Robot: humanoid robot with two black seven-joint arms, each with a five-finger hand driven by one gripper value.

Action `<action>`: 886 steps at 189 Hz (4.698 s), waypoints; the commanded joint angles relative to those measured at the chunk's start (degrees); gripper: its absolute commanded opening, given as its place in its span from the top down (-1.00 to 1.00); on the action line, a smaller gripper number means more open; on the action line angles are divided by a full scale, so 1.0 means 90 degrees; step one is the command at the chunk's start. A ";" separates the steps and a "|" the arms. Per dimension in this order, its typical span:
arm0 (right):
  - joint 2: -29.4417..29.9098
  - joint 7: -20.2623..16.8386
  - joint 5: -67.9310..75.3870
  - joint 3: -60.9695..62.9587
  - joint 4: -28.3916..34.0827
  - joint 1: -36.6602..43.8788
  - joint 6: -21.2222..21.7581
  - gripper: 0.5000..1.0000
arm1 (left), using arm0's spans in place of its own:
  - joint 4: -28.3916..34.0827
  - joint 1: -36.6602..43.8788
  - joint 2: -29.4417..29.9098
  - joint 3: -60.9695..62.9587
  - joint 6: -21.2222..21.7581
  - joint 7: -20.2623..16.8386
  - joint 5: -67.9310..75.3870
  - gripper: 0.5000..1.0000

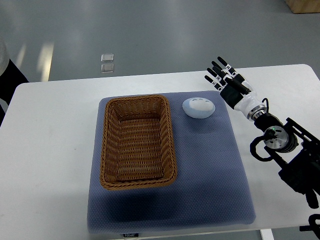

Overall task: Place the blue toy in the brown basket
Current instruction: 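Raise the right hand and open its fingers above the plush toy, then lower the right hand onto the pale blue plush toy and grasp it, then carry the held toy with the right hand into the wicker basket, then open the right hand to release the toy and lift away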

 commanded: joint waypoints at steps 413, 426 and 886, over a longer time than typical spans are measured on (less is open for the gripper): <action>-0.0810 -0.1093 -0.5264 -0.6328 -0.0762 0.3516 -0.0986 -0.20 | 0.0069 -0.0081 0.0000 -0.0069 0.0008 0.0007 -0.0011 -1.00; -0.0810 -0.1093 -0.5264 -0.6328 -0.0762 0.3487 -0.0996 -0.20 | 0.0069 -0.0081 0.0000 -0.0069 0.0008 -0.0003 -0.0011 -1.00; -0.0506 -0.0956 -0.2823 -0.4952 0.0439 0.5303 -0.0137 -0.60 | 0.0078 -0.0139 0.0000 -0.0050 -0.0002 0.0007 -0.0011 -1.00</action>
